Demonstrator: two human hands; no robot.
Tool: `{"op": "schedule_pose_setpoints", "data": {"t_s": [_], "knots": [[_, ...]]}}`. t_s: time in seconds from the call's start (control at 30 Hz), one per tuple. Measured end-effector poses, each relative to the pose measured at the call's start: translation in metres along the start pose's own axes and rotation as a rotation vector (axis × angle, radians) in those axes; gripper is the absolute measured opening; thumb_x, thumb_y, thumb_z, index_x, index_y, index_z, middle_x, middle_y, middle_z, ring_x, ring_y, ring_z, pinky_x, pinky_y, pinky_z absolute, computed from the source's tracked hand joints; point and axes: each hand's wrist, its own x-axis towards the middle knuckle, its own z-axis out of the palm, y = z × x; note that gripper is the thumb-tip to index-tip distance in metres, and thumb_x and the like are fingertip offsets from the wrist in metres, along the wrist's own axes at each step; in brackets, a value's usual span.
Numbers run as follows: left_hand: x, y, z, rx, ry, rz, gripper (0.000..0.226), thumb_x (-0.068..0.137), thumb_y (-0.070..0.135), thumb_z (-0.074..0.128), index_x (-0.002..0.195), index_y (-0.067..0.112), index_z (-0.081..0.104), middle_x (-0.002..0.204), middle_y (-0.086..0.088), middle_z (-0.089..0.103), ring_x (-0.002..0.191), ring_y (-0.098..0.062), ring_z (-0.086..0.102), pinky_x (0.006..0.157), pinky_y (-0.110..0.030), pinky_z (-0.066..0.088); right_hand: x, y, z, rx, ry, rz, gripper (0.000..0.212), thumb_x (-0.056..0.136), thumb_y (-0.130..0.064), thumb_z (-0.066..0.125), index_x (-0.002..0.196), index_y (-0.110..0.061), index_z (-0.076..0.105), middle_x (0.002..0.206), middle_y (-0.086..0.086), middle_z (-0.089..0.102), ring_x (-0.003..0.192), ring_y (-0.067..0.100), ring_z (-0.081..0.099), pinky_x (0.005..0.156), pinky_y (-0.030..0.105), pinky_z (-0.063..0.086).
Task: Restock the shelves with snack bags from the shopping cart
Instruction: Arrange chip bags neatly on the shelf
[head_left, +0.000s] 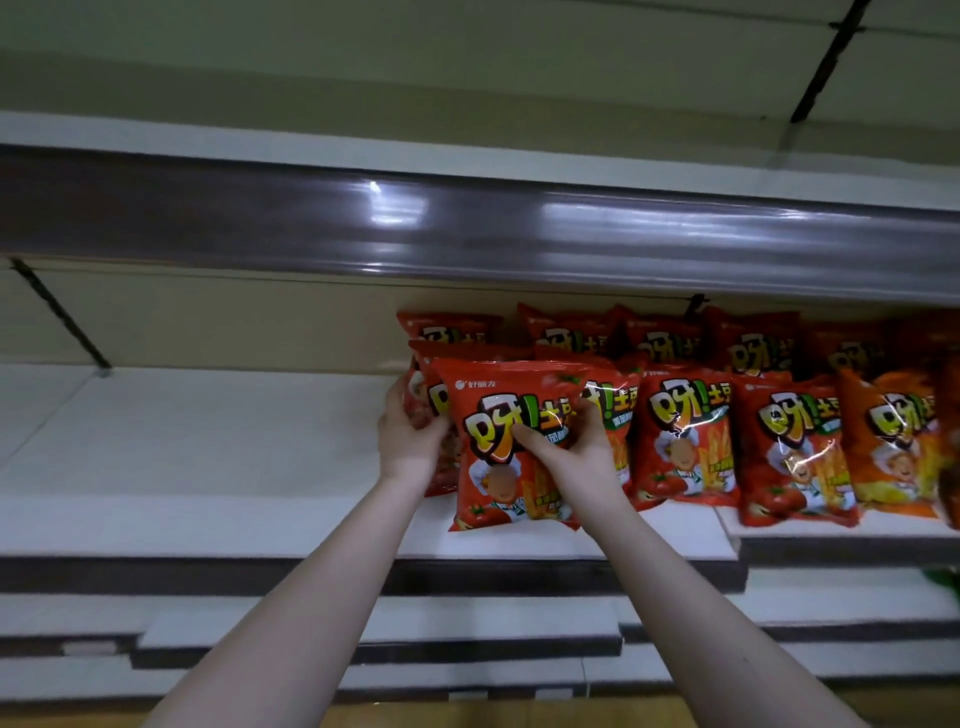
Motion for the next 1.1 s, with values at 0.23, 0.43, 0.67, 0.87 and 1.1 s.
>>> {"op": "schedule_pose_setpoints", "data": {"t_s": [0.23, 0.43, 0.67, 0.87, 1.1], "knots": [[-0.037, 0.01, -0.005, -0.176, -0.069, 0.09, 0.032, 0.086, 0.009, 0.068, 0.104, 0.026, 0.05, 0.104, 0.007, 0.064, 0.092, -0.002, 0.066, 0.077, -0.016, 0.053, -0.001, 0.015, 0.027, -0.004, -0.028, -0.006, 0.06, 0.078, -0.017, 0.076, 0.125, -0.02, 0.039, 0.104, -0.014, 0.059, 0.095, 0.0, 0.058, 0.076, 0.009, 0.043], [-0.037, -0.003, -0.002, -0.067, -0.094, 0.052, 0.052, 0.078, 0.002, 0.074, 0.112, 0.028, 0.043, 0.116, -0.005, 0.063, 0.108, -0.018, 0.063, 0.098, -0.045, 0.05, -0.004, 0.029, 0.033, 0.019, 0.006, -0.015, 0.059, 0.079, -0.009, 0.073, 0.124, -0.017, 0.037, 0.105, -0.015, 0.057, 0.095, -0.006, 0.054, 0.078, 0.011, 0.043], [-0.039, -0.012, -0.001, -0.022, -0.094, 0.01, 0.056, 0.079, 0.008, 0.075, 0.119, 0.024, 0.039, 0.117, -0.004, 0.062, 0.109, -0.019, 0.061, 0.1, -0.046, 0.048, -0.006, 0.041, 0.034, -0.003, -0.01, 0.013, 0.06, 0.077, -0.013, 0.075, 0.125, -0.015, 0.04, 0.112, -0.003, 0.062, 0.104, 0.005, 0.058, 0.093, 0.029, 0.047], [-0.044, -0.002, -0.003, -0.09, -0.023, 0.052, 0.056, 0.073, 0.016, 0.082, 0.112, 0.026, 0.043, 0.115, 0.0, 0.06, 0.108, -0.018, 0.062, 0.098, -0.045, 0.049, -0.015, 0.028, 0.023, 0.031, -0.008, 0.001, 0.067, 0.076, -0.018, 0.078, 0.126, -0.026, 0.034, 0.113, -0.014, 0.056, 0.107, 0.002, 0.056, 0.086, 0.017, 0.049], [-0.067, 0.044, 0.017, 0.336, 0.266, 0.325, 0.052, 0.079, 0.038, 0.071, 0.118, 0.01, 0.054, 0.119, -0.009, 0.055, 0.117, -0.029, 0.048, 0.098, -0.044, 0.034, -0.026, -0.003, -0.008, 0.09, 0.087, -0.034, 0.067, 0.085, -0.032, 0.067, 0.142, -0.017, 0.034, 0.14, -0.002, 0.044, 0.13, 0.014, 0.041, 0.105, 0.03, 0.036]]}}
